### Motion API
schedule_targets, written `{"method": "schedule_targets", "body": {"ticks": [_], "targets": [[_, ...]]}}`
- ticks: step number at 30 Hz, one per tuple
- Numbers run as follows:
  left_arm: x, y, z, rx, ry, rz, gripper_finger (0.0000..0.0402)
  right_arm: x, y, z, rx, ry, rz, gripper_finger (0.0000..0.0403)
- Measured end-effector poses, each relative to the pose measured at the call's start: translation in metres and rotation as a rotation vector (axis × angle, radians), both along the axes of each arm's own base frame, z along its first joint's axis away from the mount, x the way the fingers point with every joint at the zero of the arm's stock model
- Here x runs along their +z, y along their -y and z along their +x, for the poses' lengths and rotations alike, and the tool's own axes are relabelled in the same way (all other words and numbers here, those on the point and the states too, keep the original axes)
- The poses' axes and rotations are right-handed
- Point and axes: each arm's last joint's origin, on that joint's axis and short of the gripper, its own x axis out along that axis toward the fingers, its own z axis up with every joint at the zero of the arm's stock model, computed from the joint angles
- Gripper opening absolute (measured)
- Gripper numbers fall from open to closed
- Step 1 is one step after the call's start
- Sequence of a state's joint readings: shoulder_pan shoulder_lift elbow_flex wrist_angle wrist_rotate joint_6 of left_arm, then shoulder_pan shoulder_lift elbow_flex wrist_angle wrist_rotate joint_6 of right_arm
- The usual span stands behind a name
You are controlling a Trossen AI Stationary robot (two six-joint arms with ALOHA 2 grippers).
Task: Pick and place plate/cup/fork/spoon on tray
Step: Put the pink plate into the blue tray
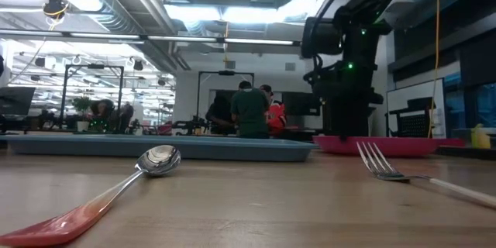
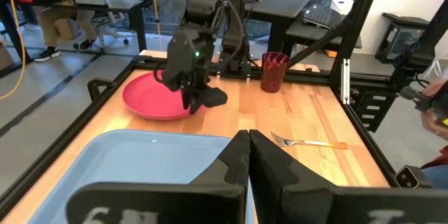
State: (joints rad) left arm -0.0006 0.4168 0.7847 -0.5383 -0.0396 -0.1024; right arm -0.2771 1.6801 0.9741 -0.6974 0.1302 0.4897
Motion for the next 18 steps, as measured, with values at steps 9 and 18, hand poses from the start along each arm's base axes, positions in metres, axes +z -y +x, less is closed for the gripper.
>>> {"method": "schedule_targets", "body": {"ticks": [9, 18], "targets": [[0.0, 0.0, 0.0, 0.0, 0.0, 0.0, 0.0, -0.015, 0.002, 0.005, -0.003, -0.032, 0.003, 0.0125], [0.0, 0.0, 0.0, 0.0, 0.0, 0.0, 0.0, -0.015, 0.002, 0.005, -0.001, -0.034, -0.007, 0.007]]}}
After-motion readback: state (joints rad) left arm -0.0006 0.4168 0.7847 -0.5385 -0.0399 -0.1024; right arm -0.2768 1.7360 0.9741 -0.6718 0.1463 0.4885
